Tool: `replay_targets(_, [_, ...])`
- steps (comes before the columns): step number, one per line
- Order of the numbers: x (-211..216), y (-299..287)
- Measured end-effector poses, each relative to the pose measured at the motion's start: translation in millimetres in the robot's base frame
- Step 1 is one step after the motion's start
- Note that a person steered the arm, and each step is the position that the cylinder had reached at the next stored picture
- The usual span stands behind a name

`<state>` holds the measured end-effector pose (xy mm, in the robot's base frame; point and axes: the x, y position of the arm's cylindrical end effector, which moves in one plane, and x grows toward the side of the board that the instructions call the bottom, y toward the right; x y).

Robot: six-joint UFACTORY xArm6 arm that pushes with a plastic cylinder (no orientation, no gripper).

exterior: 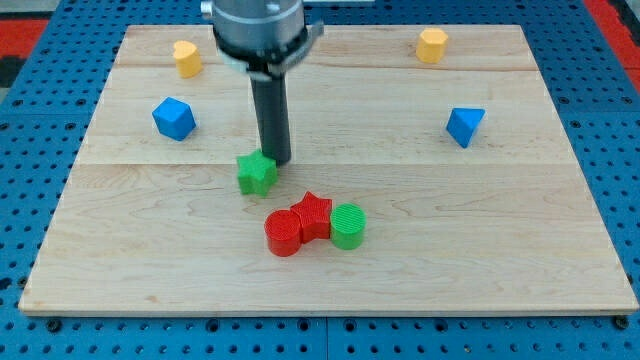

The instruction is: Move the green star to the bottom of the board

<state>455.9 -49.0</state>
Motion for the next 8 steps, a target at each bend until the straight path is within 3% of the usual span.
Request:
replay_targets(1, [-24, 21])
replay_targets(2, [-33, -1])
replay_targets(3, [27, -3])
replay_targets(5, [32, 10])
replay_targets(8, [-8, -1])
